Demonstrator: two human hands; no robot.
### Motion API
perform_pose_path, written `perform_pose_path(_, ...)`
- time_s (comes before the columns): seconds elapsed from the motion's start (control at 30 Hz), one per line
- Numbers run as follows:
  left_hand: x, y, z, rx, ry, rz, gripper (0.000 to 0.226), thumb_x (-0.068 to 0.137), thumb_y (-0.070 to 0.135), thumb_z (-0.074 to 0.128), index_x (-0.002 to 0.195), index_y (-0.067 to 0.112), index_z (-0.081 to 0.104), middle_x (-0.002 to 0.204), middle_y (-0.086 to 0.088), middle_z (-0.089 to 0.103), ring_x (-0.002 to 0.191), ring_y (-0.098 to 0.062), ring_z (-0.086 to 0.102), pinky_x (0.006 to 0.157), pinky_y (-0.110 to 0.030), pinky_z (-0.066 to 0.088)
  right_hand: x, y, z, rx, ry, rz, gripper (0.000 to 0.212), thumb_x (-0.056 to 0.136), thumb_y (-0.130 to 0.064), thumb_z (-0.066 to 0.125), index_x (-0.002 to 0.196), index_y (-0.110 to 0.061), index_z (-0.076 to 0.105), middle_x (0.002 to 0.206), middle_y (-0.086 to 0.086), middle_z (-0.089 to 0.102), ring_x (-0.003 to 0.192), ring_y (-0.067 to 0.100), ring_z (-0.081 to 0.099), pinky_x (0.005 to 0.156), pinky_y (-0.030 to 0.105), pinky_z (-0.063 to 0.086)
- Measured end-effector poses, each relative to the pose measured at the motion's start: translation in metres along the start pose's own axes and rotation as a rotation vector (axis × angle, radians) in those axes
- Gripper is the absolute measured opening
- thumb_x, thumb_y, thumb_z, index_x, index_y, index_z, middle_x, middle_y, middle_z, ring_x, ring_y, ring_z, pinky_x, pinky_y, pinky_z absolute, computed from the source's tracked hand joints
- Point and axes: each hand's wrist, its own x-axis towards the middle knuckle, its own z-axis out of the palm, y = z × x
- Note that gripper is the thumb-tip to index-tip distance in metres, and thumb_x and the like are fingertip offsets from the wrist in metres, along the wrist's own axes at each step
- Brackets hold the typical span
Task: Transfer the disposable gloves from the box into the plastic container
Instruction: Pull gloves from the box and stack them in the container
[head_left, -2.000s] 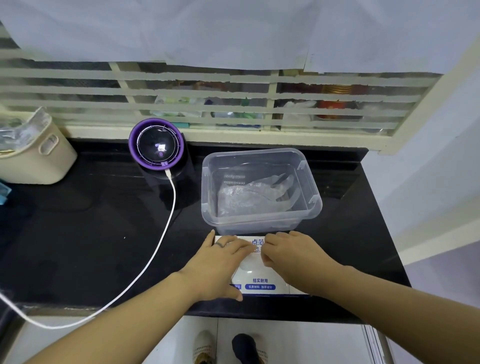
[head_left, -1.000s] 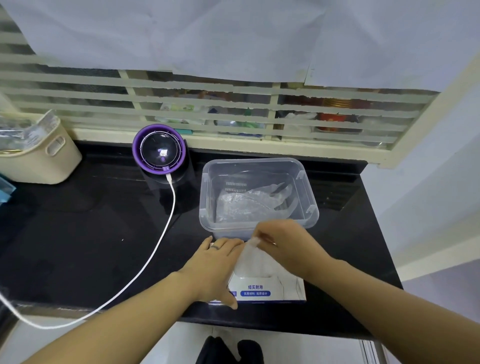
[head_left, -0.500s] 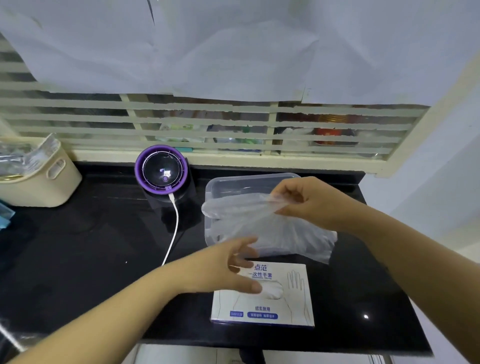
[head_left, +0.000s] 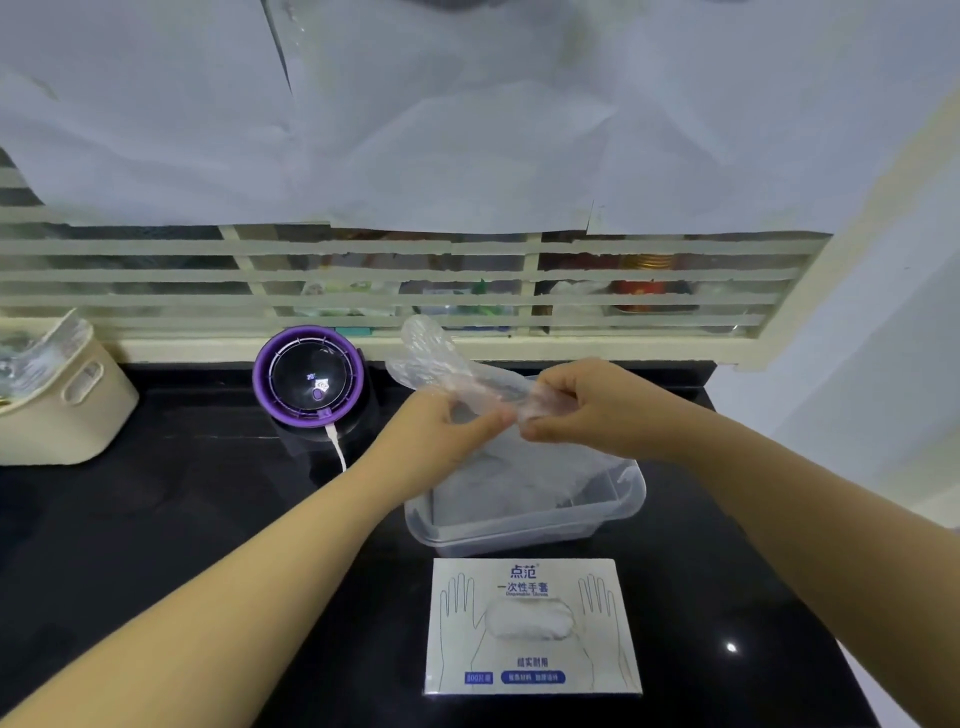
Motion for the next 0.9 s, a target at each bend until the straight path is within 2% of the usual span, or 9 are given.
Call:
perform_pose_path(0.1, 0.008, -0.005, -0.004, -0.046, 0.081, -0.025, 0.027, 0.091, 0.034, 0.062, 0.066, 0.023, 0.068, 0.053, 0.005, 0.050, 0.048, -0.010, 0.044, 0.045, -0.015, 0.035, 0.002, 0.009, -0.003, 0.025, 0.211, 0.052, 0.021, 0.084, -0.031, 0.069, 0.076, -0.016, 0.057, 0.071, -0.005, 0.053, 0.061, 0.004, 0.045, 0.058, 0.014, 0.035)
perform_pose_path(0.2, 0.018, -0.011, -0.011, -0.161, 0.197, -0.103, 0.053, 0.091, 0.036, 0.061, 0.044, 0.025, 0.041, 0.046, 0.005, 0.029, 0.045, -0.014, 0.025, 0.045, -0.023, 0.021, 0.002, 0.028, -0.008, 0.387, 0.467, 0.266, 0.027, 0.084, -0.032, 0.070, 0.101, -0.016, 0.057, 0.097, -0.001, 0.061, 0.088, 0.010, 0.058, 0.075, 0.020, 0.049)
perform_pose_path(0.3, 0.027, -0.014, -0.015, -0.261, 0.253, -0.150, 0.052, 0.093, 0.039, 0.058, 0.052, 0.023, 0.030, 0.043, 0.012, 0.025, 0.041, -0.007, 0.022, 0.046, -0.021, 0.023, 0.000, 0.039, -0.004, 0.819, 0.339, 0.427, 0.040, 0.086, -0.043, 0.062, 0.116, -0.019, 0.054, 0.117, 0.010, 0.059, 0.104, 0.026, 0.060, 0.089, 0.037, 0.054)
perform_pose_path(0.4, 0.030, -0.018, -0.012, -0.323, 0.226, -0.194, 0.049, 0.088, 0.047, 0.062, 0.059, 0.014, 0.040, 0.054, 0.001, 0.035, 0.050, -0.011, 0.035, 0.055, -0.024, 0.032, 0.001, 0.036, 0.005, 1.051, 0.231, 0.360, 0.043, 0.085, -0.044, 0.058, 0.120, -0.020, 0.054, 0.116, 0.010, 0.063, 0.107, 0.026, 0.061, 0.091, 0.038, 0.052)
perform_pose_path(0.53, 0.031, -0.028, -0.006, -0.511, 0.146, -0.246, 0.071, 0.068, 0.069, 0.071, 0.084, 0.000, 0.064, 0.086, -0.008, 0.056, 0.078, -0.026, 0.050, 0.079, -0.044, 0.046, 0.011, 0.032, 0.010, 1.027, 0.318, 0.274, 0.062, 0.082, -0.027, 0.068, 0.136, -0.012, 0.042, 0.117, 0.009, 0.060, 0.103, 0.023, 0.063, 0.089, 0.035, 0.054)
perform_pose_path(0.63, 0.033, -0.029, 0.000, -0.586, 0.206, -0.290, 0.038, 0.089, 0.043, 0.065, 0.076, 0.008, 0.058, 0.071, -0.006, 0.060, 0.066, -0.028, 0.054, 0.071, -0.036, 0.047, 0.014, 0.034, 0.003, 0.838, 0.408, 0.271, 0.063, 0.080, -0.020, 0.074, 0.134, -0.029, 0.043, 0.124, 0.010, 0.056, 0.103, 0.025, 0.064, 0.091, 0.042, 0.053)
perform_pose_path(0.77, 0.038, -0.040, -0.004, -0.692, 0.308, -0.360, 0.006, 0.096, 0.015, 0.057, 0.097, 0.011, 0.062, 0.079, -0.001, 0.065, 0.062, -0.012, 0.051, 0.063, -0.025, 0.048, 0.005, 0.038, -0.016, 0.698, 0.477, 0.185, 0.053, 0.082, -0.016, 0.071, 0.127, -0.035, 0.049, 0.118, 0.006, 0.061, 0.099, 0.021, 0.065, 0.085, 0.042, 0.056)
perform_pose_path(0.83, 0.039, -0.047, -0.011, -0.663, 0.434, -0.431, 0.021, 0.095, 0.011, 0.058, 0.115, 0.014, 0.057, 0.088, 0.001, 0.063, 0.066, -0.010, 0.052, 0.070, -0.026, 0.050, 0.000, 0.039, -0.029, 0.547, 0.532, 0.167, 0.046, 0.086, -0.012, 0.067, 0.124, -0.033, 0.054, 0.120, -0.004, 0.058, 0.101, 0.010, 0.060, 0.085, 0.033, 0.056)
perform_pose_path(0.9, 0.036, -0.043, -0.018, -0.499, 0.564, -0.361, 0.034, 0.094, 0.011, 0.058, 0.127, 0.015, 0.051, 0.097, 0.007, 0.059, 0.083, -0.010, 0.056, 0.087, -0.028, 0.051, -0.003, 0.036, -0.041, 0.393, 0.570, 0.171, 0.046, 0.086, -0.007, 0.063, 0.124, -0.033, 0.056, 0.119, -0.008, 0.056, 0.104, 0.009, 0.057, 0.088, 0.030, 0.052)
